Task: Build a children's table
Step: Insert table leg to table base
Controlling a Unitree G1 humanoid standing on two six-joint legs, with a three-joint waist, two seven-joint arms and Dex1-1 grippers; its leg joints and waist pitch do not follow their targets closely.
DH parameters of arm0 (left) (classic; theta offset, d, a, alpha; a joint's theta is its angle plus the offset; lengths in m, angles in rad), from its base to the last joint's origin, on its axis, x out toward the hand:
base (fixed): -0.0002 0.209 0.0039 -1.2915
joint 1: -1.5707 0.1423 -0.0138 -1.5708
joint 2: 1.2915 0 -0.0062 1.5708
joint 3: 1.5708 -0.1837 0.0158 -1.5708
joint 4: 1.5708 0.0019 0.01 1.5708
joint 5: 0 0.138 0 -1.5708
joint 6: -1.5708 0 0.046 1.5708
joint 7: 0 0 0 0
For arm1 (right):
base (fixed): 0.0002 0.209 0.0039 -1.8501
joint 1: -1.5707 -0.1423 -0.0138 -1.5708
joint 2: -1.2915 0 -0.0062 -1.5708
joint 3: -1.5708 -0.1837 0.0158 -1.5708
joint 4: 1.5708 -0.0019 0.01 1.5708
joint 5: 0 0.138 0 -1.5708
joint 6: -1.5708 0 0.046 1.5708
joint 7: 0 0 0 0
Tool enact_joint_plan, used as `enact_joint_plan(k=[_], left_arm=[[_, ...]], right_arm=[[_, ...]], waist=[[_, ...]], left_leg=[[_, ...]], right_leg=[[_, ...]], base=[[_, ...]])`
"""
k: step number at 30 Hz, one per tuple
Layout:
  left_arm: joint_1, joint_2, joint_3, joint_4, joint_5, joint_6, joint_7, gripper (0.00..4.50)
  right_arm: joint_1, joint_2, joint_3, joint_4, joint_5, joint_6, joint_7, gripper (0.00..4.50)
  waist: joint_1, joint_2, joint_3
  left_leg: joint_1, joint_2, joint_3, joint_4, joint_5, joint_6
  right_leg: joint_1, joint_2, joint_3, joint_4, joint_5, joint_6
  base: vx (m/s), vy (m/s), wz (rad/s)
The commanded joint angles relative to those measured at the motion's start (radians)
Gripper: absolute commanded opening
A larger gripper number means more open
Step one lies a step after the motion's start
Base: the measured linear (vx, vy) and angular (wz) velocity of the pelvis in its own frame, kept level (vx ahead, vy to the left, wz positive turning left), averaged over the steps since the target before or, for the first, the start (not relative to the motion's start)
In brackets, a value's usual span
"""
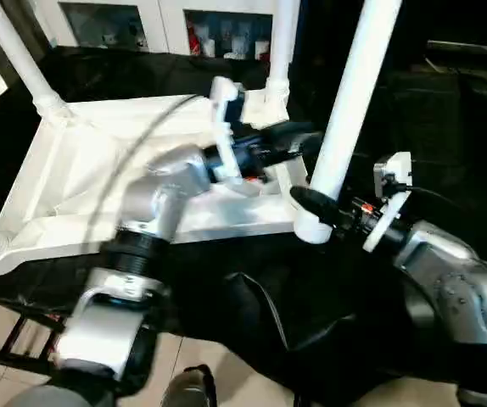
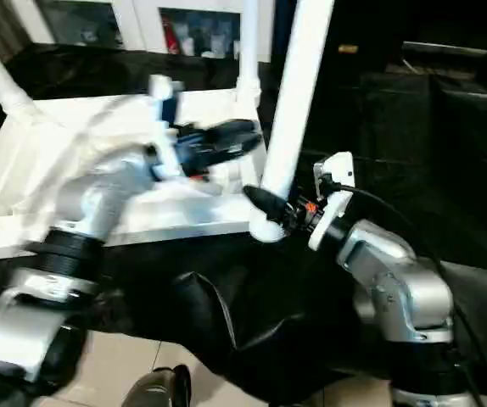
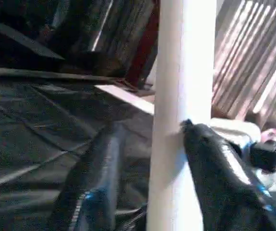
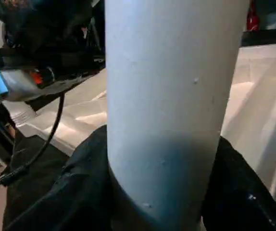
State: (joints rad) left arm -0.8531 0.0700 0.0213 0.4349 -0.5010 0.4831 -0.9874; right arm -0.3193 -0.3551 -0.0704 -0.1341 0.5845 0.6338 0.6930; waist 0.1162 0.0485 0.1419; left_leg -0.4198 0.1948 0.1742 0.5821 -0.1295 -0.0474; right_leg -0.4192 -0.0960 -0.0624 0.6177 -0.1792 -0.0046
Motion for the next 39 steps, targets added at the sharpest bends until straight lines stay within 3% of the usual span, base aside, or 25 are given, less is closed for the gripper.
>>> enact_joint_plan(k=[1,5,7,8,10,12,16,20,21,23,28,31,32,36,39], left_arm=[[0.003,-0.019,-0.010,-0.037,-0.018,0.040,0.013,2.61],[0.014,-0.046,0.027,-0.108,-0.135,0.162,0.018,2.76],[0.015,-0.046,0.028,-0.114,-0.145,0.171,0.016,3.13],[0.024,-0.041,0.030,-0.138,-0.183,0.213,-0.005,3.13],[0.025,-0.040,0.030,-0.140,-0.185,0.217,-0.008,3.24],[0.035,-0.031,0.011,-0.148,-0.167,0.228,-0.017,3.59],[0.033,-0.022,-0.052,-0.130,-0.056,0.191,0.050,3.61],[0.031,-0.020,-0.066,-0.136,-0.040,0.183,0.070,3.61],[0.025,-0.026,-0.062,-0.136,-0.032,0.174,0.101,3.32],[-0.006,-0.065,-0.009,-0.130,-0.044,0.190,0.224,3.24],[-0.013,-0.097,0.038,-0.156,-0.093,0.252,0.278,2.85],[-0.017,-0.103,0.042,-0.142,-0.081,0.261,0.320,2.71],[-0.017,-0.103,0.042,-0.142,-0.081,0.261,0.320,2.42],[-0.013,-0.108,0.037,-0.130,-0.055,0.245,0.367,2.41],[-0.015,-0.111,0.040,-0.125,-0.045,0.245,0.394,2.07]], right_arm=[[-0.023,0.000,0.024,-0.038,0.013,0.023,0.012,1.91],[-0.039,-0.013,0.028,-0.041,0.018,0.057,0.006,1.91],[-0.040,-0.014,0.028,-0.041,0.018,0.059,0.006,1.91],[-0.044,-0.020,0.032,-0.040,0.018,0.068,0.005,1.91],[-0.044,-0.020,0.032,-0.039,0.017,0.068,0.005,1.91],[-0.045,-0.028,0.043,-0.041,0.011,0.075,0.008,1.91],[-0.038,-0.055,0.075,-0.066,0.004,0.099,0.033,1.91],[-0.040,-0.060,0.079,-0.069,0.005,0.103,0.036,1.91],[-0.041,-0.065,0.081,-0.070,0.006,0.108,0.038,1.91],[-0.048,-0.073,0.076,-0.069,0.010,0.117,0.037,1.91],[-0.050,-0.071,0.073,-0.071,0.019,0.122,0.032,1.91],[-0.056,-0.070,0.072,-0.068,0.022,0.124,0.030,1.91],[-0.056,-0.070,0.072,-0.068,0.022,0.124,0.030,1.91],[-0.061,-0.068,0.069,-0.068,0.023,0.127,0.028,1.91],[-0.066,-0.068,0.065,-0.069,0.027,0.132,0.023,1.91]], waist=[[0.008,-0.024,-0.112],[0.010,-0.024,-0.115],[0.011,-0.023,-0.114],[0.012,-0.019,-0.112],[0.013,-0.020,-0.113],[0.014,-0.020,-0.114],[0.019,-0.016,-0.115],[0.029,-0.019,-0.119],[0.028,-0.023,-0.121],[0.028,-0.023,-0.120],[0.031,-0.024,-0.120],[0.030,-0.025,-0.120],[0.030,-0.025,-0.121],[0.029,-0.025,-0.120],[0.029,-0.026,-0.120]], left_leg=[[0.024,0.019,-0.001,-0.047,-0.136,0.089],[0.023,0.020,-0.002,-0.044,-0.143,0.070],[0.023,0.018,-0.002,-0.044,-0.159,0.068],[0.025,0.018,-0.002,-0.043,-0.169,0.061],[0.025,0.018,-0.003,-0.045,-0.182,0.054],[0.026,0.019,-0.005,-0.046,-0.187,0.049],[0.028,0.021,-0.006,-0.047,-0.189,0.038],[0.024,0.019,-0.006,-0.044,-0.159,0.043],[0.023,0.019,-0.006,-0.043,-0.154,0.045],[0.023,0.019,-0.005,-0.041,-0.156,0.045],[0.022,0.017,-0.005,-0.038,-0.155,0.053],[0.020,0.015,-0.005,-0.037,-0.151,0.057],[0.020,0.015,-0.005,-0.036,-0.153,0.056],[0.021,0.017,-0.006,-0.038,-0.161,0.051],[0.021,0.016,-0.006,-0.037,-0.159,0.050]], right_leg=[[0.065,-0.048,0.034,-0.063,-0.110,-0.269],[0.066,-0.048,0.033,-0.059,-0.124,-0.268],[0.063,-0.047,0.033,-0.064,-0.149,-0.256],[0.062,-0.047,0.034,-0.064,-0.166,-0.250],[0.061,-0.045,0.034,-0.067,-0.189,-0.237],[0.061,-0.044,0.034,-0.069,-0.199,-0.227],[0.059,-0.043,0.036,-0.069,-0.187,-0.207],[0.063,-0.045,0.036,-0.062,-0.142,-0.210],[0.063,-0.044,0.036,-0.061,-0.129,-0.215],[0.064,-0.044,0.035,-0.060,-0.129,-0.220],[0.064,-0.045,0.033,-0.063,-0.150,-0.222],[0.064,-0.043,0.033,-0.065,-0.161,-0.218],[0.064,-0.043,0.032,-0.065,-0.164,-0.215],[0.062,-0.042,0.033,-0.066,-0.173,-0.205],[0.063,-0.042,0.033,-0.066,-0.168,-0.205]], base=[[0.000,0.000,0.00],[0.000,0.000,0.00],[0.000,0.000,0.00],[0.000,0.000,0.00],[0.000,0.000,0.00],[0.000,0.000,0.00],[0.000,0.000,0.00],[0.000,0.000,0.00],[0.000,0.000,0.00],[0.000,0.000,0.00],[0.000,0.000,0.00],[0.000,0.000,0.00],[0.000,0.000,0.00],[0.000,0.000,0.00],[0.000,0.000,0.00]])
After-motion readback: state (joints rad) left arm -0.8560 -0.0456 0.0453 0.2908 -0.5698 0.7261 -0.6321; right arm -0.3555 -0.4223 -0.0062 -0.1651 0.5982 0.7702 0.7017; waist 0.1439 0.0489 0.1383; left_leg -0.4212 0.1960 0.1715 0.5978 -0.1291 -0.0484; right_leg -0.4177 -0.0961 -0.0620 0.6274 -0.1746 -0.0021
